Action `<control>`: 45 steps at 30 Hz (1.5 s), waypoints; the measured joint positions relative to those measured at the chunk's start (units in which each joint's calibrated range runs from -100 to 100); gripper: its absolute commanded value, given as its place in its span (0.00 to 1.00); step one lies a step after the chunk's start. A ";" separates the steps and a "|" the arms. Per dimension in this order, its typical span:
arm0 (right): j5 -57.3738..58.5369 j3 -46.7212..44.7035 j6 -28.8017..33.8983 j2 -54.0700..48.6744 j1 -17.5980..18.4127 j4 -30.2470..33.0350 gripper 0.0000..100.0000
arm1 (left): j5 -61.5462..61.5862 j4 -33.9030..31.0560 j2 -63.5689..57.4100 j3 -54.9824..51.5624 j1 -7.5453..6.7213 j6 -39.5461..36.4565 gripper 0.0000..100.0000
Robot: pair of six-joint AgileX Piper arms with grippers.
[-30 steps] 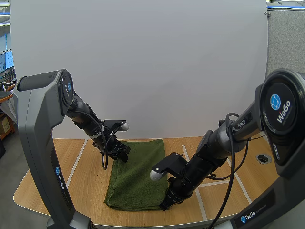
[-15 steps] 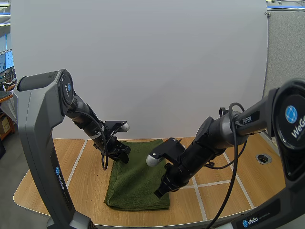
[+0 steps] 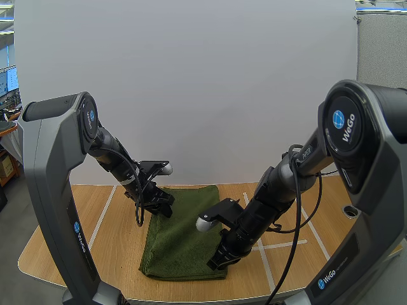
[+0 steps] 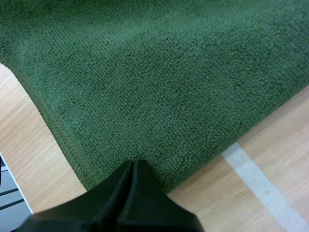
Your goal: Fold the towel
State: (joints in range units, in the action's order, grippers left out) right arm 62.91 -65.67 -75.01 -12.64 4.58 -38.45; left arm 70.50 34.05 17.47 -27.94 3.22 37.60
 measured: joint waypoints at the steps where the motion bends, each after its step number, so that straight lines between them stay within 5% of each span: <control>1: 0.00 0.00 0.00 0.00 0.00 0.00 0.00 | 0.17 0.00 0.00 0.00 0.00 0.00 0.69; 16: 0.00 0.00 -0.20 0.00 0.00 0.00 0.00 | 0.66 0.43 0.00 0.00 0.00 0.00 0.63; 22: 0.00 0.00 -0.37 0.00 0.00 0.00 0.00 | 0.66 0.56 0.00 0.00 0.00 0.41 0.04; 23: 0.00 0.00 -0.37 0.00 0.00 0.00 0.00 | 0.66 0.56 0.00 0.00 0.00 0.41 0.00; 45: 0.00 0.00 -0.37 0.00 0.00 0.00 0.00 | 0.83 -3.22 0.00 4.54 0.00 0.04 0.00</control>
State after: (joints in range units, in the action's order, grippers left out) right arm 62.91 -65.67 -75.38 -12.64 4.58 -38.45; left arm 71.33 30.83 17.47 -23.41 3.22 37.63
